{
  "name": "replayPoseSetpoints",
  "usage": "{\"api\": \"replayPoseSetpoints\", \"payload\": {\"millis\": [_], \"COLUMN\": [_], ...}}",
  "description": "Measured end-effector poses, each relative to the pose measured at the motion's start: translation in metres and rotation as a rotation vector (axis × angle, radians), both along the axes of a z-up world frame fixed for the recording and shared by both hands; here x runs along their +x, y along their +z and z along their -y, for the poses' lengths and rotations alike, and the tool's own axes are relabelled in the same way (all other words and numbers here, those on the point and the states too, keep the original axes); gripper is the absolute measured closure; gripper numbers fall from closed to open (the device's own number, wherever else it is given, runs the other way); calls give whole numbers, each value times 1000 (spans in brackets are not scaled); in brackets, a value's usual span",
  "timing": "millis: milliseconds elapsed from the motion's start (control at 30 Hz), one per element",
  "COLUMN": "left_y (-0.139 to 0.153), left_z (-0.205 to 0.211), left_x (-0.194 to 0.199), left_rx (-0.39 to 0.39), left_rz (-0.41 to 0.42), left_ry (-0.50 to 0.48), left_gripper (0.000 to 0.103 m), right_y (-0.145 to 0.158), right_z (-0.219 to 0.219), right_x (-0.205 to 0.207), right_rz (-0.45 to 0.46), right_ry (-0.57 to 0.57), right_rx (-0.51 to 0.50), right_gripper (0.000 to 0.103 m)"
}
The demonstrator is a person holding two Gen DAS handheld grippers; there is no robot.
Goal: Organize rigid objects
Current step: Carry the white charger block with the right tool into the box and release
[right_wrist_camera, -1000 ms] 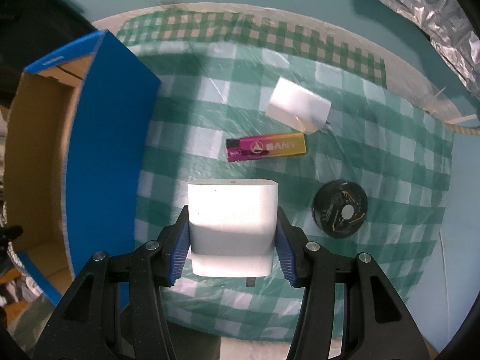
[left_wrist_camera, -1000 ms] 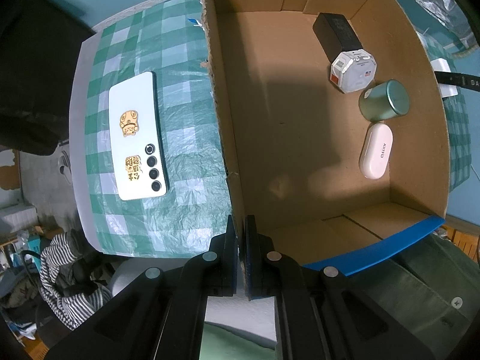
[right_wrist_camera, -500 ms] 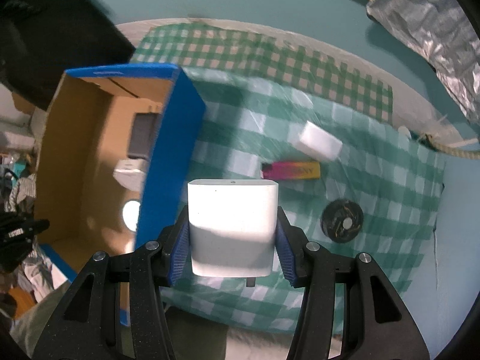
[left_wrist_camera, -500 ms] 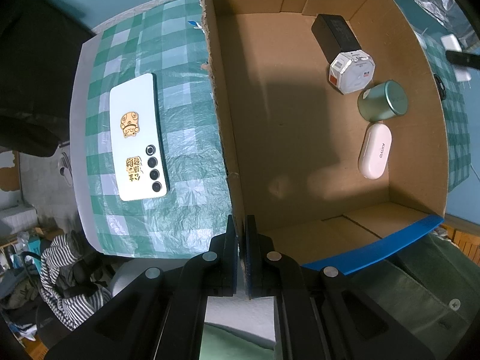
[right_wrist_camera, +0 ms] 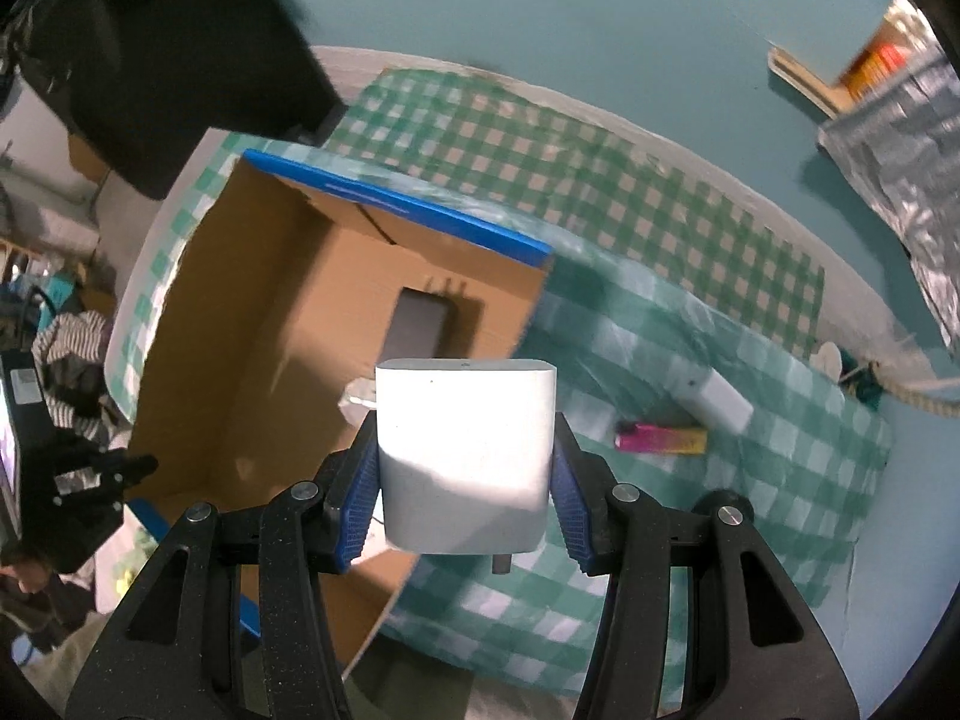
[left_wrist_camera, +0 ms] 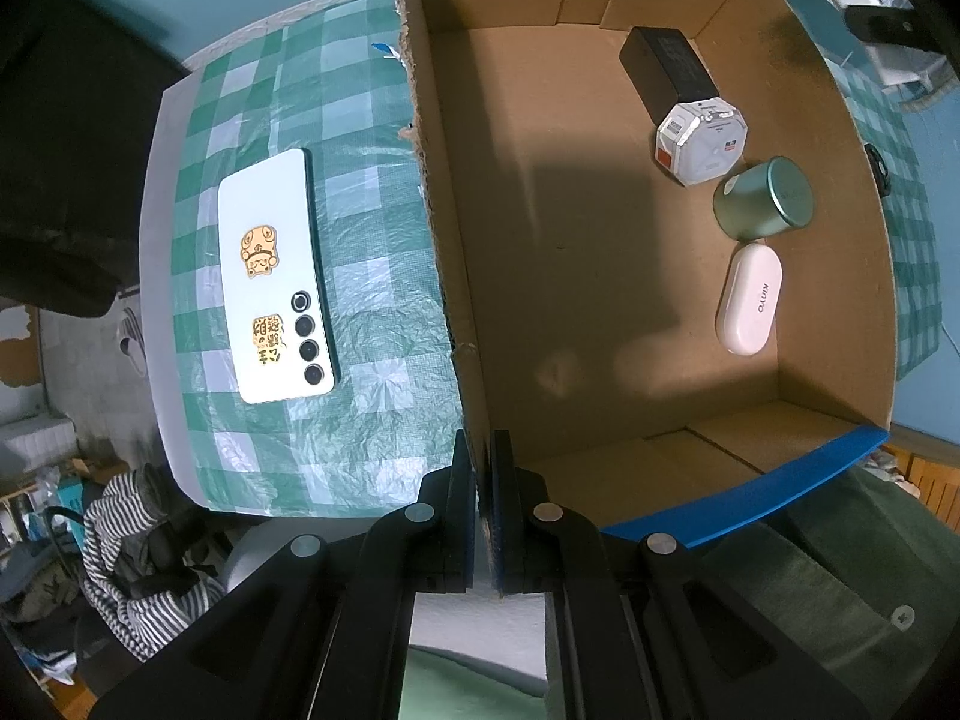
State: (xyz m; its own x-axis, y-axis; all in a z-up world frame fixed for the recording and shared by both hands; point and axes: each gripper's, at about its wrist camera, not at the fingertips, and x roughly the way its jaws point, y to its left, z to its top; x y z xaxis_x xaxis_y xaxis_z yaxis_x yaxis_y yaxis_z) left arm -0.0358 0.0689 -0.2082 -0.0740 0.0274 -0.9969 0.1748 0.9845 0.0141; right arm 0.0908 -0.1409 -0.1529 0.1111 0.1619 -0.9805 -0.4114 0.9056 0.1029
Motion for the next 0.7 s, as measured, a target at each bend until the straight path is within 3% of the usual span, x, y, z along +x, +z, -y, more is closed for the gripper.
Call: {"api": "replayPoseSetpoints", "payload": {"millis": [700], "left_y": [0], "left_z": [-1], "left_x": [-1], "left_rx": [-2], "left_rz": [5], "left_ry": [4], "left_gripper": [99], "right_y": [-47], "right_z": [-42], "right_x": [11], "right_rz": [-51], "right_ry": [77], "right_rx": [-65], "right_gripper": [52]}}
